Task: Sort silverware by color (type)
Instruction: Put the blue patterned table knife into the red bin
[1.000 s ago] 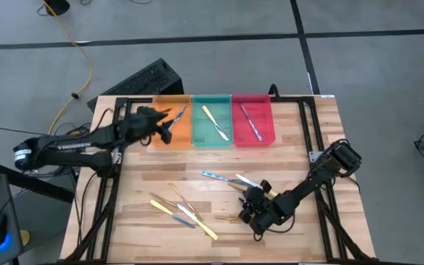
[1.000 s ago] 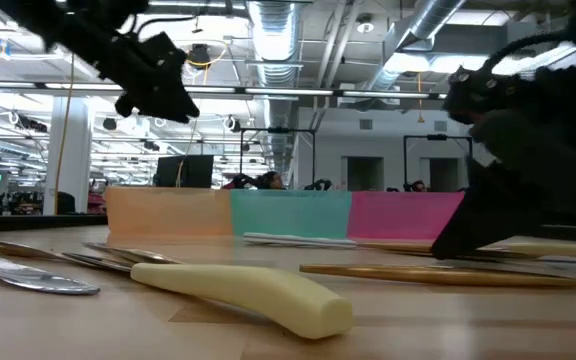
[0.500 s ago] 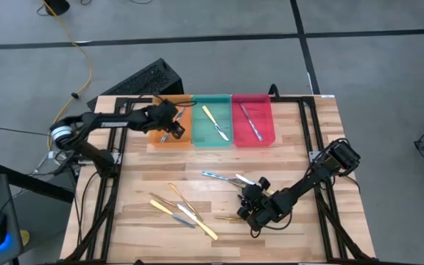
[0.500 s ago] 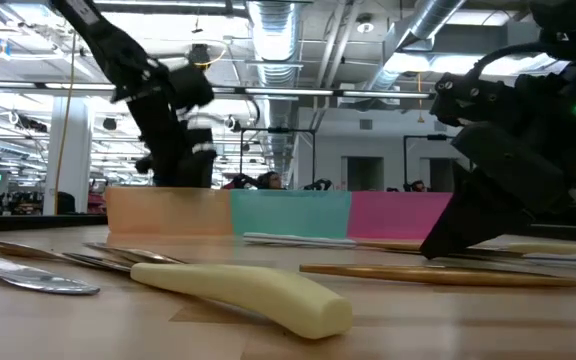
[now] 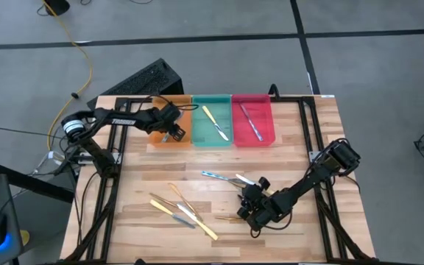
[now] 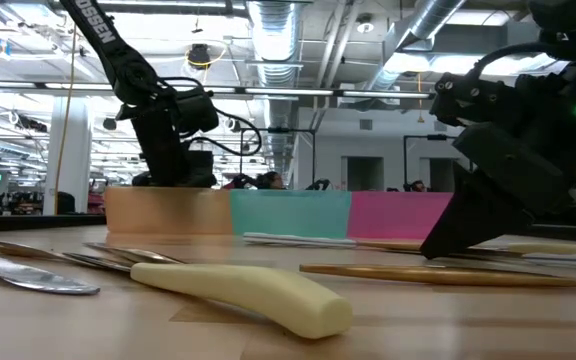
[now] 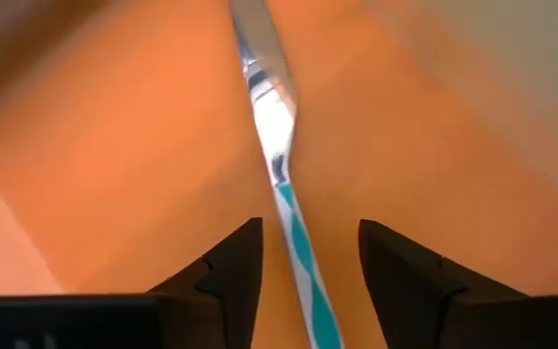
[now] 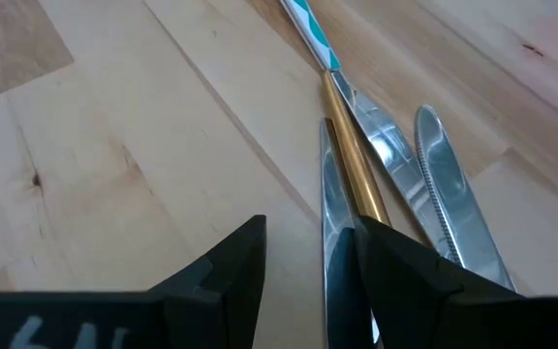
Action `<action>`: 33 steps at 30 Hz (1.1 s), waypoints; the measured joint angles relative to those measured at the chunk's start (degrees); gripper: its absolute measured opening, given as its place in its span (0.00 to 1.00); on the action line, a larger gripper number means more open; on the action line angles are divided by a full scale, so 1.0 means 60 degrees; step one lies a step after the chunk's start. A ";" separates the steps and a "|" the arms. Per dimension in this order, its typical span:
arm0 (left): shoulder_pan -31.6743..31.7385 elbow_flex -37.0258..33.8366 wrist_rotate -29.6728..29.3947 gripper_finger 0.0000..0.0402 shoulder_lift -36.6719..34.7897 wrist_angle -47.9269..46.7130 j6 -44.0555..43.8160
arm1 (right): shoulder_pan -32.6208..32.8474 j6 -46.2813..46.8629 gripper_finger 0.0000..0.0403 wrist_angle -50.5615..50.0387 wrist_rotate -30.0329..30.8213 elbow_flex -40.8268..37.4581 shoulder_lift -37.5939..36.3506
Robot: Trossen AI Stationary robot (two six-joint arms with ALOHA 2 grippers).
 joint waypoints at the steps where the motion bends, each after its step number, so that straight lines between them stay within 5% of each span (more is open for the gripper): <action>1: 0.0000 -0.0003 0.0019 0.35 -0.0021 0.0000 -0.0018 | 0.0000 0.0000 0.46 0.0000 -0.0007 0.0000 0.0000; 15: -0.0047 -0.0008 -0.0086 0.16 -0.0033 0.0273 0.0100 | 0.0000 -0.0117 0.46 0.0004 -0.0007 0.0000 0.0000; 33: -0.0113 -0.0019 0.0246 0.15 0.0011 0.0234 0.0470 | 0.0000 -0.0171 0.46 0.0004 -0.0007 0.0000 0.0004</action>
